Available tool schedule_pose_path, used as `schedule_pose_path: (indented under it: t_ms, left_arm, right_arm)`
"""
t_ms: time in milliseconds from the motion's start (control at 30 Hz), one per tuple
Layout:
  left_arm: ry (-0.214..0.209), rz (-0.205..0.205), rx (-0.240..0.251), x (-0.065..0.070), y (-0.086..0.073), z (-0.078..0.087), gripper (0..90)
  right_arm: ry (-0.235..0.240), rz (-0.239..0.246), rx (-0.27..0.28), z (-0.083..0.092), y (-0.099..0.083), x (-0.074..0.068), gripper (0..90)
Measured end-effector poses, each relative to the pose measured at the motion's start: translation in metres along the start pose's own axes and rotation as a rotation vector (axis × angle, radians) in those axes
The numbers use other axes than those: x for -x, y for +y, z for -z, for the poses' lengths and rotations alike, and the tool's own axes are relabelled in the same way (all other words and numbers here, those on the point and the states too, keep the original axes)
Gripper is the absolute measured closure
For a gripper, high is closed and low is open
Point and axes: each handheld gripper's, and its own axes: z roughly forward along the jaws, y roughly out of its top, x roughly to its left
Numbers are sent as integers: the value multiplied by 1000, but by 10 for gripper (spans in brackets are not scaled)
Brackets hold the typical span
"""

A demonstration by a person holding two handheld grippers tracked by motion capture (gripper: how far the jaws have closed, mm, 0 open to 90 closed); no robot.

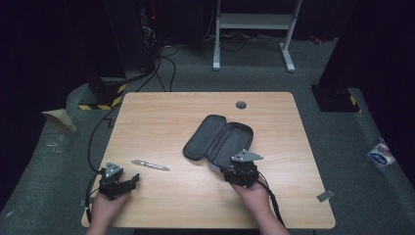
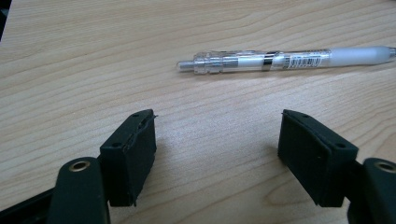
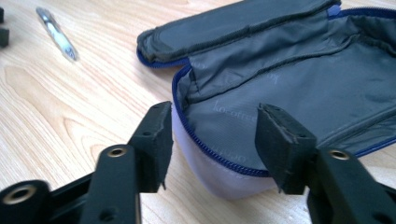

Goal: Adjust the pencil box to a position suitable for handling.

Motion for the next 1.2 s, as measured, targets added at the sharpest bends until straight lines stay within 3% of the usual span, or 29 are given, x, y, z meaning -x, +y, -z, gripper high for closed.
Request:
schedule_pose_path:
  t_ms: [233, 267, 367, 533, 633, 900, 967, 1000, 1033, 1133, 1200]
  left_arm:
    - [-1, -1, -2, 0, 0, 0, 277]
    - [-1, 0, -1, 0, 0, 0, 278]
    - [0, 0, -1, 0, 0, 0, 278]
    - [3, 0, -2, 1, 0, 0, 277]
    - [5, -4, -3, 0, 0, 0, 277]
    - [3, -5, -3, 0, 0, 0, 276]
    - [3, -5, -3, 0, 0, 0, 276]
    - [3, -5, -3, 0, 0, 0, 277]
    - [-1, -5, -2, 0, 0, 0, 277]
    - [-3, -14, -5, 0, 0, 1, 278]
    - [-6, -22, -1, 0, -1, 1, 299]
  right_arm:
    - [6, 6, -12, -3, -8, -4, 631]
    - [6, 15, -7, -2, -11, -6, 696]
    - [14, 19, 3, -2, -16, -11, 773]
    - [41, 47, 15, 0, -22, -20, 830]
    - [83, 59, 18, 0, -27, -33, 845]
    - [141, 71, 25, -1, -29, -56, 800]
    - [145, 73, 48, 5, -27, -57, 698]
    - [145, 73, 48, 5, -27, -57, 698]
    - [145, 51, 80, 12, -24, -50, 624]
    - [122, 22, 107, 20, -20, -38, 593]
    - [42, -2, 129, 31, -16, -15, 556]
